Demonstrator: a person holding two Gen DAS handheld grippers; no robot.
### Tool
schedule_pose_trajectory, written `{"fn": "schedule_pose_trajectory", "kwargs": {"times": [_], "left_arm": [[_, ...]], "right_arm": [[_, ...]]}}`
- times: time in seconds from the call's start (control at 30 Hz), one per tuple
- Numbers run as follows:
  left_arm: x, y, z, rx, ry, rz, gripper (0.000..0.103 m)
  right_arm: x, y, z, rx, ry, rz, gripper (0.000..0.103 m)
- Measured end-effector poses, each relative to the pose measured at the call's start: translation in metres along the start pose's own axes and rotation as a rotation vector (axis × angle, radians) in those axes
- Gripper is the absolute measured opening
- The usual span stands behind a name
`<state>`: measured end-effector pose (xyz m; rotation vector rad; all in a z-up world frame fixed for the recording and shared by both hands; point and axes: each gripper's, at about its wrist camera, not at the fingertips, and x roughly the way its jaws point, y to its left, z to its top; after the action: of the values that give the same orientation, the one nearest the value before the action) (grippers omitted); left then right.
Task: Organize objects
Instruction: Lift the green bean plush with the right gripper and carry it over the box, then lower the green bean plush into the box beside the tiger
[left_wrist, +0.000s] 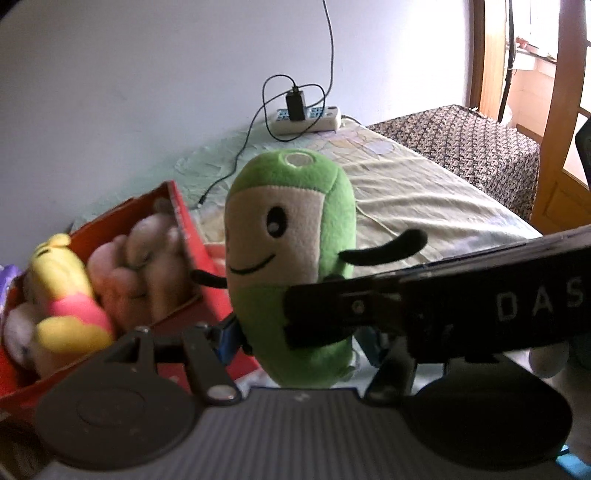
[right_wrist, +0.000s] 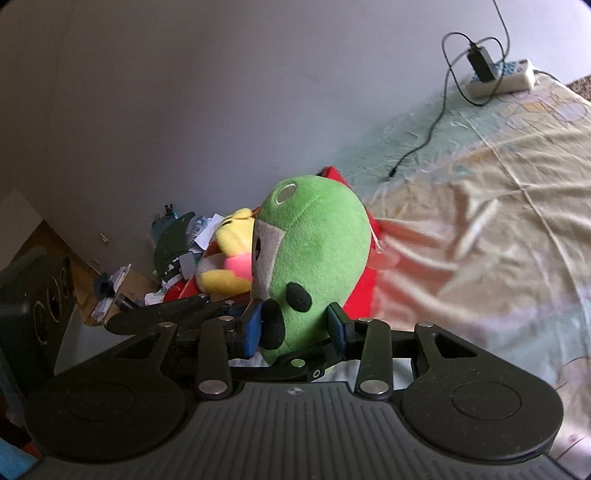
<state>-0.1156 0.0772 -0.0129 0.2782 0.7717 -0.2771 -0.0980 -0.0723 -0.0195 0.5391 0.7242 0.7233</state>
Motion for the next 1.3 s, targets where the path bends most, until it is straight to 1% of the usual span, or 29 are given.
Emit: {"fn": "schedule_pose_trajectory", "kwargs": {"times": [0.17,0.4,0.63,0.77,0.9,1.1,1.2,1.3], "left_arm": [[-0.022,0.018,-0.014,0.020,-0.035,-0.005,0.064],[-0.049,0.050,-0.019,0.032,-0.125,0.009,0.068],[-0.051,0.086,-0.003,0.025,-0.191,0.044,0.070],[-0.045,0.103,0.008,0.014,-0.221,0.067,0.074],[-0.030,0.122,0.013,-0.037,-0.189,0.058,0.075],[0.002,0.148,0.009,-0.108,-0.085,0.040,0.075],[0.017,0.159,0.008,-0.144,-0.043,0.019,0.075],[0.028,0.166,0.010,-0.169,-0.024,0.001,0.076]], "right_arm": [[0.005,0.023,-0.009,-0.013,-0.050,0.009,0.041],[0.021,0.054,-0.003,-0.061,-0.134,0.032,0.041],[0.047,0.070,0.024,-0.096,-0.186,0.038,0.041],[0.068,0.075,0.037,-0.095,-0.179,0.024,0.041],[0.091,0.078,0.039,-0.109,-0.133,-0.011,0.041],[0.129,0.067,0.042,-0.058,-0.031,-0.044,0.041],[0.139,0.062,0.046,-0.048,-0.014,-0.063,0.041],[0.145,0.059,0.048,-0.049,0.000,-0.081,0.041]]}}
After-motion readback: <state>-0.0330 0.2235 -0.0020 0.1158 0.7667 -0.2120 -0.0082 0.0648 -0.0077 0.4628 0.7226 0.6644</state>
